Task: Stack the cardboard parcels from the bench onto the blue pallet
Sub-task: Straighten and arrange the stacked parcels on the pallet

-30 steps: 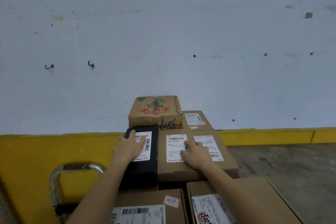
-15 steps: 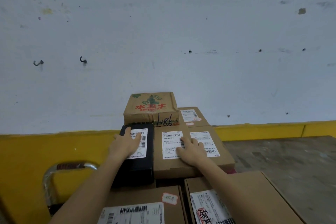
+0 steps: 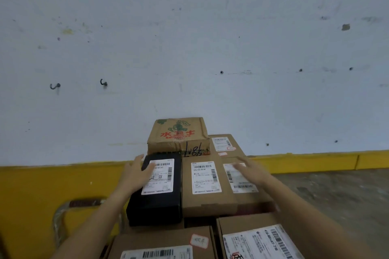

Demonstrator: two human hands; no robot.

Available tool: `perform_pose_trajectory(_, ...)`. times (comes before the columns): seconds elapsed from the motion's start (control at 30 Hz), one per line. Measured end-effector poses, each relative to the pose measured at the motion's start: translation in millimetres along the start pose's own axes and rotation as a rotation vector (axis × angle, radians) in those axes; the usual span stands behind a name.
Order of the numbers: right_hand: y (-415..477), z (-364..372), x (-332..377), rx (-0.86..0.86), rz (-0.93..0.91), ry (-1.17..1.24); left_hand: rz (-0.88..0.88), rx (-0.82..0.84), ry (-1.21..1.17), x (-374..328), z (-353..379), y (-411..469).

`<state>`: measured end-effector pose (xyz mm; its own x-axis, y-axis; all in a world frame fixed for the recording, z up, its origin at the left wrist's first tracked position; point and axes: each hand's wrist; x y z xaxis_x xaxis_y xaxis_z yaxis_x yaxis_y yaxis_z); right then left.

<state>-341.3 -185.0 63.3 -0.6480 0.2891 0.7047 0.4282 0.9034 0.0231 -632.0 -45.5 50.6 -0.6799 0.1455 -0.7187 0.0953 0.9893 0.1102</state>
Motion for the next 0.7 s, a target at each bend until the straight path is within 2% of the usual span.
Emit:
perform_pose_trajectory(0.07, 2.1, -14.2, -20.9, -0.024, 0.062, 0.029, -0.093, 0.034, -0.157, 11.8, -7.9, -3.2)
perform_pose_trajectory(0.13, 3.2, -19.4, -36.5, -0.013, 0.147, 0.136, -0.298, 0.114, -0.356, 20.9, -11.9, -9.5)
perform_pose_trajectory(0.23, 3.7, -18.4, -49.8, 0.079, 0.300, 0.229, -0.478, 0.277, -0.527, 29.3, -11.8, -20.4)
perform_pose_trajectory(0.37, 6.7, -14.3, -61.3, 0.189, 0.417, 0.338, -0.484, 0.332, -0.628, 31.8, -5.9, -24.2)
perform_pose_trajectory(0.47, 11.1, -10.3, -60.4, 0.252, 0.421, 0.417, -0.487, 0.326, -0.651, 30.4, -1.1, -21.0)
perform_pose_trajectory(0.7, 19.7, -0.5, -52.8, 0.256, 0.456, 0.411, -0.497, 0.305, -0.668, 27.5, 4.2, -18.1)
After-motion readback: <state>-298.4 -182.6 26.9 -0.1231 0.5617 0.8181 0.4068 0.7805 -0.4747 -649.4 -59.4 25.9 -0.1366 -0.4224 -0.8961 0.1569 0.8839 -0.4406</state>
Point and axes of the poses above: each hand's wrist, its own y-axis towards the middle knuckle, its own z-axis out of the palm, x = y × z, and after that the axes turned 3 degrees about -x, right-handed
